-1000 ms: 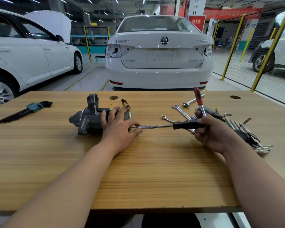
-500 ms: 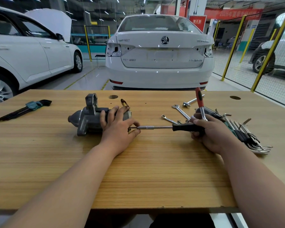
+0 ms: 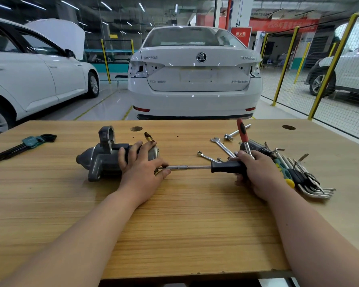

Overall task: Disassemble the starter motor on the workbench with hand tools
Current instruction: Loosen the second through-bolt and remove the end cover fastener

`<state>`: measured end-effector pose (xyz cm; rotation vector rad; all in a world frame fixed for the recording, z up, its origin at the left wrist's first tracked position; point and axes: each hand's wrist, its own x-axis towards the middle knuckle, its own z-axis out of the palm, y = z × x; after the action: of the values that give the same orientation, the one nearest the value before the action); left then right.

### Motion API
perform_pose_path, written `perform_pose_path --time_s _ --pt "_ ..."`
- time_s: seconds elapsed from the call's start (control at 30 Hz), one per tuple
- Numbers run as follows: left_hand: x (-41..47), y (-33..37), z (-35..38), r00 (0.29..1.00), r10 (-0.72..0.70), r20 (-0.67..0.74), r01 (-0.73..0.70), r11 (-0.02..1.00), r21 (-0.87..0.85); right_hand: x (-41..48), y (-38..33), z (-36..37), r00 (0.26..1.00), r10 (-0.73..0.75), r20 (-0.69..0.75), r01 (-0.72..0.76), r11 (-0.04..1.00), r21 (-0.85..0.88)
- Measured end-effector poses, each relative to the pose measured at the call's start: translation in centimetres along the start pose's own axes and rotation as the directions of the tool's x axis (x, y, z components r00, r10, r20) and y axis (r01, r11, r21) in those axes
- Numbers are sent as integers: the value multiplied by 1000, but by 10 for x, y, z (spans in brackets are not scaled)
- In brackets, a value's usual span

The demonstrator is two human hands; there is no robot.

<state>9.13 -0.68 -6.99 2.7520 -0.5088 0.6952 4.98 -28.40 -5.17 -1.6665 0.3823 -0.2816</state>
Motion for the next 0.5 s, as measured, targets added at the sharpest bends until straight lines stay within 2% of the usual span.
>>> perform_pose_path --time_s 0.07,0.23,0.5 --pt "-1 0 0 1000 -3 3 3 1000 7 -1 1 -1 1000 2 0 -2 1000 -8" --pt "-1 1 -1 1000 -12 15 12 1000 12 -1 -2 -6 987 82 138 -108 974 200" --pt "0 1 1 999 -10 46 8 999 46 0 -2 -11 973 84 214 -137 959 248"
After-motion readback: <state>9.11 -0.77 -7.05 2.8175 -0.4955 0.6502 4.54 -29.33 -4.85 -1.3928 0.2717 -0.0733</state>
